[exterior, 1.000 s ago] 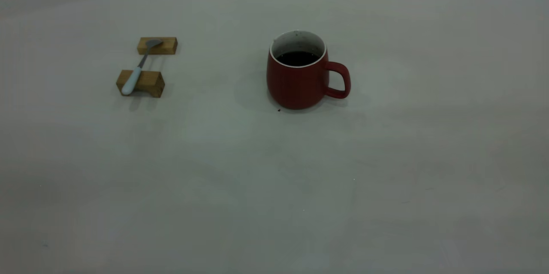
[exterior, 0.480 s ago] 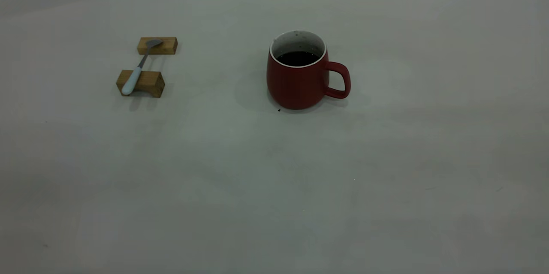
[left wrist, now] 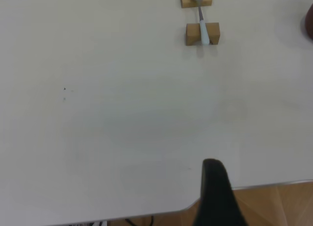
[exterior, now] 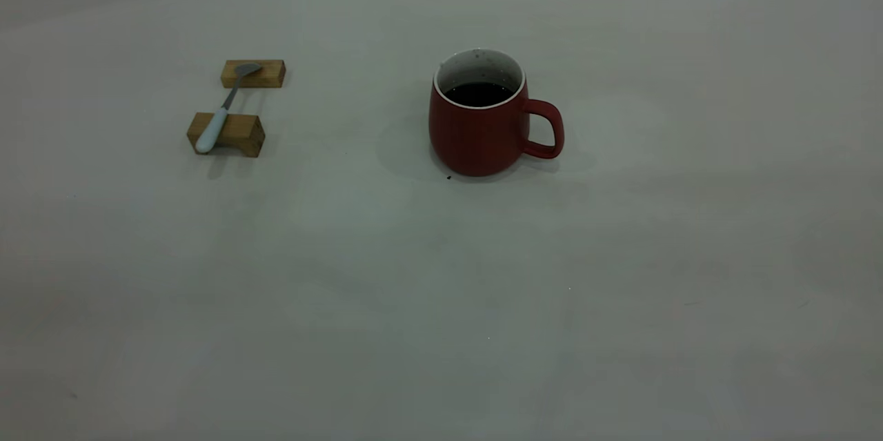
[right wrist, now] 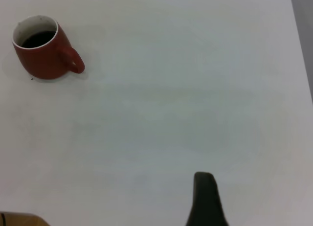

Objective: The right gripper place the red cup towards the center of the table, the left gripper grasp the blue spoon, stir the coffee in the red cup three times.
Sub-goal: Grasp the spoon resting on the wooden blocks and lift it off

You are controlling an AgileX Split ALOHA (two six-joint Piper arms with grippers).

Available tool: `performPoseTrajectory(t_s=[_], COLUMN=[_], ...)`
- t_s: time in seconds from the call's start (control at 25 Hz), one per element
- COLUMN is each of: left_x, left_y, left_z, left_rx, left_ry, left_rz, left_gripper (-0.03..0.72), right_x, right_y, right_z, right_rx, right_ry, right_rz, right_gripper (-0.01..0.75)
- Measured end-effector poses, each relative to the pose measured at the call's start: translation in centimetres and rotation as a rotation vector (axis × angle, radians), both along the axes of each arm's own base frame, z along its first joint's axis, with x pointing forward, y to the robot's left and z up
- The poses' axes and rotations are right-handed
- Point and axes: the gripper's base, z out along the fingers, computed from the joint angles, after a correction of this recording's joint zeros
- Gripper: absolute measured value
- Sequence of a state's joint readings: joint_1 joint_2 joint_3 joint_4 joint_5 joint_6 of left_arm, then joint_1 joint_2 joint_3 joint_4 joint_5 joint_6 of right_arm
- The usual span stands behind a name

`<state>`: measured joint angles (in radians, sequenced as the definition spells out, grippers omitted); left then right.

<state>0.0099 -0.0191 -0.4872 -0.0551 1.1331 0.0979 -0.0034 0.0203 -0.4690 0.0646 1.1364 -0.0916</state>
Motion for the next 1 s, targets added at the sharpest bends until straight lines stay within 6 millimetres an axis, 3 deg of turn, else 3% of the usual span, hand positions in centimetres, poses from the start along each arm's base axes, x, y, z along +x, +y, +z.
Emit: performPoseTrajectory(t_s=[0.36, 0.52, 0.68, 1.0], left_x=[0.1, 2.1, 7.1, 20.3], left_y=[0.6, 1.0, 1.4, 1.4], left_z=[0.0, 1.3, 2.0, 0.8], left_rx=[-0.040, -0.027, -0.016, -0.026], left_ry=[0.004, 0.039, 0.161, 0.357], left_rz=[0.112, 0.167, 0.219, 0.222], left_gripper=[0.561, 0.607, 0.653, 0.666], right_x=[0.0, 0.0, 0.0, 0.0], right_y=[0.0, 0.0, 0.0, 0.0], right_z=[0.0, 0.0, 0.0, 0.0], right_rx=[-0.002, -0.002, -0.002, -0.002], right_ry=[0.000, 0.000, 0.000, 0.000], right_rz=[-0.001, -0.001, -0.001, -0.001], right_gripper=[0.591, 0.591, 0.591, 0.591])
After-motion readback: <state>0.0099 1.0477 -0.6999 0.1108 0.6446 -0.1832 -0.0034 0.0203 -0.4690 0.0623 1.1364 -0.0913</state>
